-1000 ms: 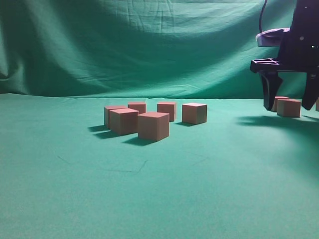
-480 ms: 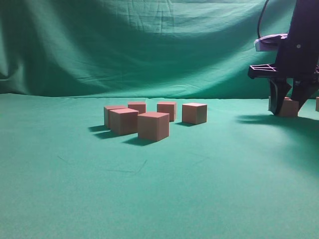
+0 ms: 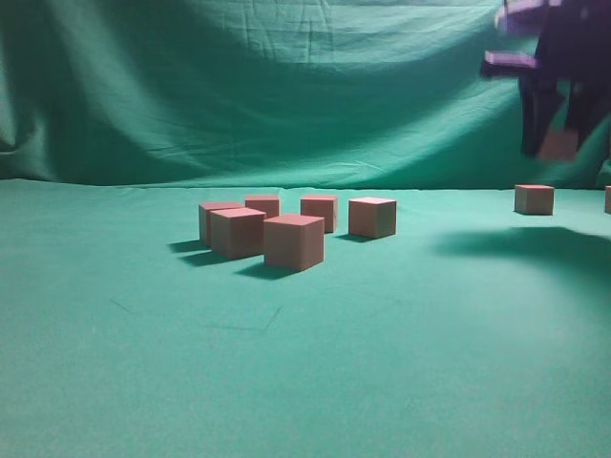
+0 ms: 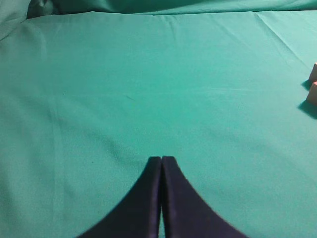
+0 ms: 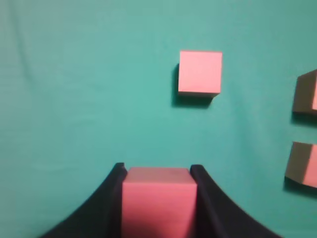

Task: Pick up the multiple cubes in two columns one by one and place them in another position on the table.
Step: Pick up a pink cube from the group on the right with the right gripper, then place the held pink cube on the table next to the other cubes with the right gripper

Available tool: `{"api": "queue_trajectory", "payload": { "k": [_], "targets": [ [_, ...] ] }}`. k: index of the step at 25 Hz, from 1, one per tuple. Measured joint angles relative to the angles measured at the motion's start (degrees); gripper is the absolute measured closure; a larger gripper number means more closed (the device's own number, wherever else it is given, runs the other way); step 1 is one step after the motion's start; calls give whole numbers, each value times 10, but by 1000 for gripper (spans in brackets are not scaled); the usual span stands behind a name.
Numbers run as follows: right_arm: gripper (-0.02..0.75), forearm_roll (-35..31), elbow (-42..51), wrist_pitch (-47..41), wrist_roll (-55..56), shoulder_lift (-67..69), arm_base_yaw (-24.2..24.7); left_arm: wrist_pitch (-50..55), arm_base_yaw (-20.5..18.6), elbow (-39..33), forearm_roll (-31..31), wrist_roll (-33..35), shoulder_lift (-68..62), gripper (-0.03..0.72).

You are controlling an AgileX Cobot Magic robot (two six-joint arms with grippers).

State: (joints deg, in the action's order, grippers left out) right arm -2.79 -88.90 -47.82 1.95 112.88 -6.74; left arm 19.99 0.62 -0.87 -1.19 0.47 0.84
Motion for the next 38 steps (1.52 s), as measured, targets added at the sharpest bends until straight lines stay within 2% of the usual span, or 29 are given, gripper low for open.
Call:
{"api": "queue_trajectory", "payload": {
  "k": [5, 14, 23, 29, 38],
  "targets": [
    [477, -65, 0, -82, -47, -102, 0, 0, 0, 0, 0, 0, 0, 688],
    [477, -230, 0, -202, -191, -225, 0, 0, 0, 0, 0, 0, 0, 688],
    [477, -287, 12, -236, -206, -333, 0, 0, 0, 0, 0, 0, 0, 688],
    [477, -337, 130, -238, -206, -429, 0, 0, 0, 0, 0, 0, 0, 688],
    [477, -351, 329, -208, -207, -508, 0, 0, 0, 0, 0, 0, 0, 688]
  ]
}}
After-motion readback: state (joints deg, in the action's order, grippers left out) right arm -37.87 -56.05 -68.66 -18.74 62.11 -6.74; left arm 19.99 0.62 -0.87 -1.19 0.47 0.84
